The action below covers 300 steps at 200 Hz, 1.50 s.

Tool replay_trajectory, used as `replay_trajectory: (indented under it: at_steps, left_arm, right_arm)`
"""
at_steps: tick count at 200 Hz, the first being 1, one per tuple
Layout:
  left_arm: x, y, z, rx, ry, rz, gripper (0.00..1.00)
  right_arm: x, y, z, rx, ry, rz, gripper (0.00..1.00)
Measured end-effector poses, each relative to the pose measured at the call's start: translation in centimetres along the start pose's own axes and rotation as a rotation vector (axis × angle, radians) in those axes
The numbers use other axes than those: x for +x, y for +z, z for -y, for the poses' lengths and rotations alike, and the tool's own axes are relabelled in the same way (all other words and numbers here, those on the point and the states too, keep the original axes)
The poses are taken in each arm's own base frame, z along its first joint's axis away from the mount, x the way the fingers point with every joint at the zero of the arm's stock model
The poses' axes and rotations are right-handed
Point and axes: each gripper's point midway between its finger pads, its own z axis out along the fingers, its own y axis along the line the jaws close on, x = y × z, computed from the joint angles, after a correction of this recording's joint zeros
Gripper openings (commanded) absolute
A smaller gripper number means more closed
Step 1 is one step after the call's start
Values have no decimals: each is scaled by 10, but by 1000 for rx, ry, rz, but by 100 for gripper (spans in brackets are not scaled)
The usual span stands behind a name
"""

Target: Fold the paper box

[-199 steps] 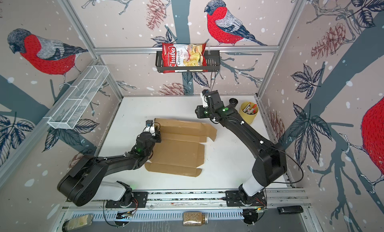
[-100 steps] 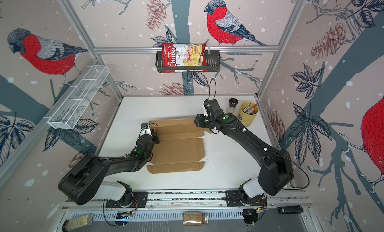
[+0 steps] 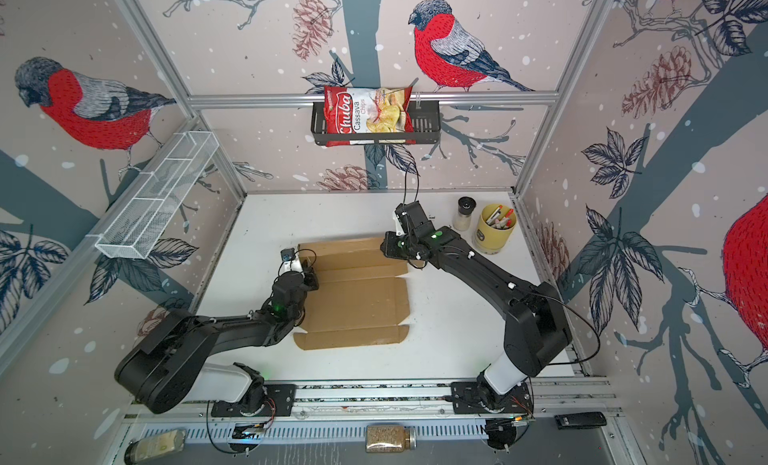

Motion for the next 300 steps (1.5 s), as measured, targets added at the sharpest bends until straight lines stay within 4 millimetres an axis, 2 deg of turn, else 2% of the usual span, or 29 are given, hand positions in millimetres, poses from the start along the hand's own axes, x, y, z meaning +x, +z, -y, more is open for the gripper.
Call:
replay_trajectory:
  at_steps: [40, 60, 80, 93, 123, 157, 189, 202, 236, 300]
  left_arm:
    - [-3, -2, 0, 0, -2, 5, 3]
    - [-5, -2, -2, -14, -6, -1, 3]
    - [-9, 0, -2, -33, -11, -11, 3]
    - [-10, 2, -2, -45, -14, -22, 3]
    - [-10, 8, -1, -73, 0, -58, 3]
    - [-6, 8, -1, -78, 11, -80, 3]
    - [-5, 10, 0, -80, 17, -90, 3]
    - [-3, 11, 0, -81, 19, -94, 3]
    - [-2, 14, 2, -81, 18, -97, 3]
    - [-4, 24, 13, -58, 20, -112, 3]
  right_arm:
    - [-3, -4, 2, -4, -12, 13, 43]
    - [-5, -19, 3, -18, -37, 41, 49]
    - [-3, -36, 10, -20, -52, 76, 49]
    - [3, -45, 22, -10, -47, 91, 46]
    - [33, -48, 64, 55, 18, 94, 24]
    - [71, -28, 85, 55, 117, 58, 17]
    - [90, 5, 75, 7, 173, 13, 14]
    - [93, 17, 74, -11, 193, 10, 12]
    - [102, 45, 94, 31, 268, 12, 10]
    - [100, 68, 127, 151, 272, 82, 10]
